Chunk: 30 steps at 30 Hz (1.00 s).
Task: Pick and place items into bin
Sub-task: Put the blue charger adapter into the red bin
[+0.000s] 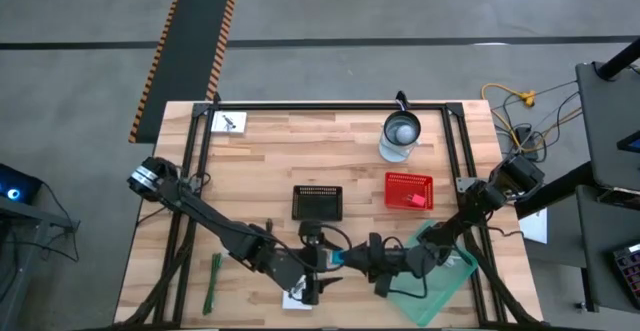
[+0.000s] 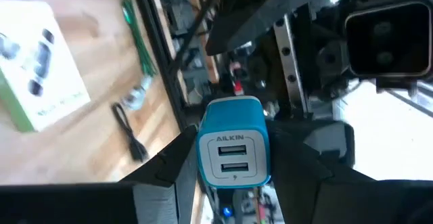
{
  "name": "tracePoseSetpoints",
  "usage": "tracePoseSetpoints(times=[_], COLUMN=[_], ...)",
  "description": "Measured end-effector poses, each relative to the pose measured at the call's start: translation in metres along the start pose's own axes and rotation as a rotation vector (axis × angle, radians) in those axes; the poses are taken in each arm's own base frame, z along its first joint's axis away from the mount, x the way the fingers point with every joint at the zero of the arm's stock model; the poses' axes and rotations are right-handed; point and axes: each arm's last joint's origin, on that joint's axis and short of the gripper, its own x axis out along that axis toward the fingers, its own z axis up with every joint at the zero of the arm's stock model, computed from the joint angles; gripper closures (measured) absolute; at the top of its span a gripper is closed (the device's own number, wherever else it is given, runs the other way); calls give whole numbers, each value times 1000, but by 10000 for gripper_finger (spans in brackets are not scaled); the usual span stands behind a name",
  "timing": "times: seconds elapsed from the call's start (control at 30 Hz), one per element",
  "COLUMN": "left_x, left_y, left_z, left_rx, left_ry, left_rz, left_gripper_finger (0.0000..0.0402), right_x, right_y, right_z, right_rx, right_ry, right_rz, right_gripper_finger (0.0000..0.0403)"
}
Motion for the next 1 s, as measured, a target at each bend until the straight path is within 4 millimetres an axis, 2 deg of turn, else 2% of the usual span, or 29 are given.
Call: tracePoseSetpoints(times=[0.33, 0.53, 0.63, 0.83, 1.0], left_x=[-59, -83, -90, -98, -96], left_y=[23, 32, 37, 40, 42], left_z=[13, 12, 11, 6, -15], left_rx=[-73, -39, -14, 143, 193], left_ry=[142, 204, 225, 184, 189], left_rz=[36, 71, 112, 335, 429], left_gripper_finger=[98, 97, 97, 106, 112], right_x=[-1, -3, -5, -14, -28], right_y=[3, 5, 4, -2, -9], right_z=[-5, -9, -10, -11, -12], right_rx=[25, 102, 166, 284, 316], right_ry=[125, 171, 182, 195, 204], right_rz=[-18, 4, 18, 48, 91], right_gripper_finger=[266, 266, 266, 266, 266])
